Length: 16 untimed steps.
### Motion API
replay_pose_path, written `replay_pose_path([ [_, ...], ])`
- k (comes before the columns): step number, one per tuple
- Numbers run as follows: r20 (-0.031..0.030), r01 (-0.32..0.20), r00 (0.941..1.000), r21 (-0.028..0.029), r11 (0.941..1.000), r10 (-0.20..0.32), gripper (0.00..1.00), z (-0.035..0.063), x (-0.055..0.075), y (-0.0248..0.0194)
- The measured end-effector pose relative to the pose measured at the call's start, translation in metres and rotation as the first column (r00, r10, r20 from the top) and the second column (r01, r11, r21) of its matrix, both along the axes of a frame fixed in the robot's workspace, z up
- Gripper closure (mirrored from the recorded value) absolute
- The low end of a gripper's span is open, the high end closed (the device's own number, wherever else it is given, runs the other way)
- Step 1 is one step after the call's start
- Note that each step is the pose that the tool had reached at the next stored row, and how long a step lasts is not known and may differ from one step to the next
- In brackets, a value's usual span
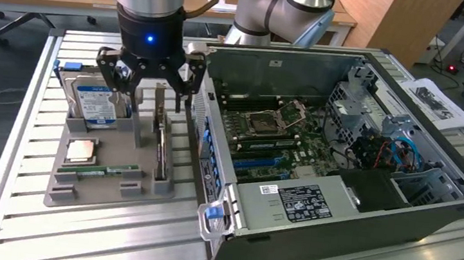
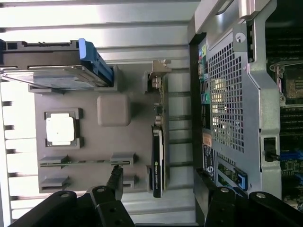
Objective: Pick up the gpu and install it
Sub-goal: 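Pick up the gpu and move the gpu toward the slot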
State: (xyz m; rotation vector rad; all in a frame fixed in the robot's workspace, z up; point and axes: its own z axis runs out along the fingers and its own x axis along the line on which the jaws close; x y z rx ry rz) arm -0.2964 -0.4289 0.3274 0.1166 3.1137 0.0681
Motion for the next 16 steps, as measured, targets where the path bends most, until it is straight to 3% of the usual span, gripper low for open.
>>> replay_pose_path([
  [16, 0.0000, 0.000, 1.0000, 0.0000, 1.0000, 0.000, 0.29, -0.0180, 0.000, 0.0001],
])
